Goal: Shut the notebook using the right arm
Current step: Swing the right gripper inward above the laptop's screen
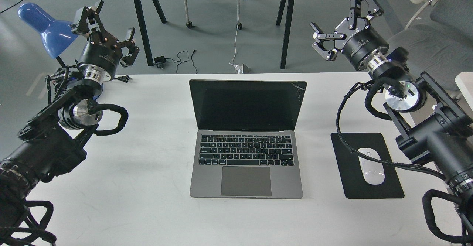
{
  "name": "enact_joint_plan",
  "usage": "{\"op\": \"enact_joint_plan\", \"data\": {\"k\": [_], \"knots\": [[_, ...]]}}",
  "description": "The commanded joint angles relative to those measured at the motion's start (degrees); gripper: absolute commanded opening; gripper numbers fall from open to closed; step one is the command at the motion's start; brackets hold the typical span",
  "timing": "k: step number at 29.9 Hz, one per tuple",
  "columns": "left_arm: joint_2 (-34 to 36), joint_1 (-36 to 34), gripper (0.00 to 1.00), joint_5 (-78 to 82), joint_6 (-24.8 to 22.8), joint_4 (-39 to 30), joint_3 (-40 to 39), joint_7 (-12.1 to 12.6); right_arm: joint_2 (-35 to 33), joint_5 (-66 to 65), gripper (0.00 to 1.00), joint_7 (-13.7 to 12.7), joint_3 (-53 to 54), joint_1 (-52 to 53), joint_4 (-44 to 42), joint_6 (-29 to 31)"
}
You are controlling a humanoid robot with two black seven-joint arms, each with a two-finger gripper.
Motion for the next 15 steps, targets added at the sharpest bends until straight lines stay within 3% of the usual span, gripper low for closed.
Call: {"op": "enact_joint_plan", "data": {"k": [1,11,15], "knots": [[-0.1,-0.1,1.0,0.0,0.8,0.0,-0.1,0.0,-0.1,0.0,1.0,0.0,0.0,0.0,0.0,0.0],[0.0,-0.1,1.0,0.0,1.4,0.0,0.0,0.0,0.1,-0.4,1.0,-0.2,-1.6,2.1,-0.2,-0.4],[0.0,-0.1,1.0,0.0,1.3,0.0,-0.1,0.0,0.0,-0.6,1.0,-0.2,-8.8,6.5,-1.0,-0.9]]}}
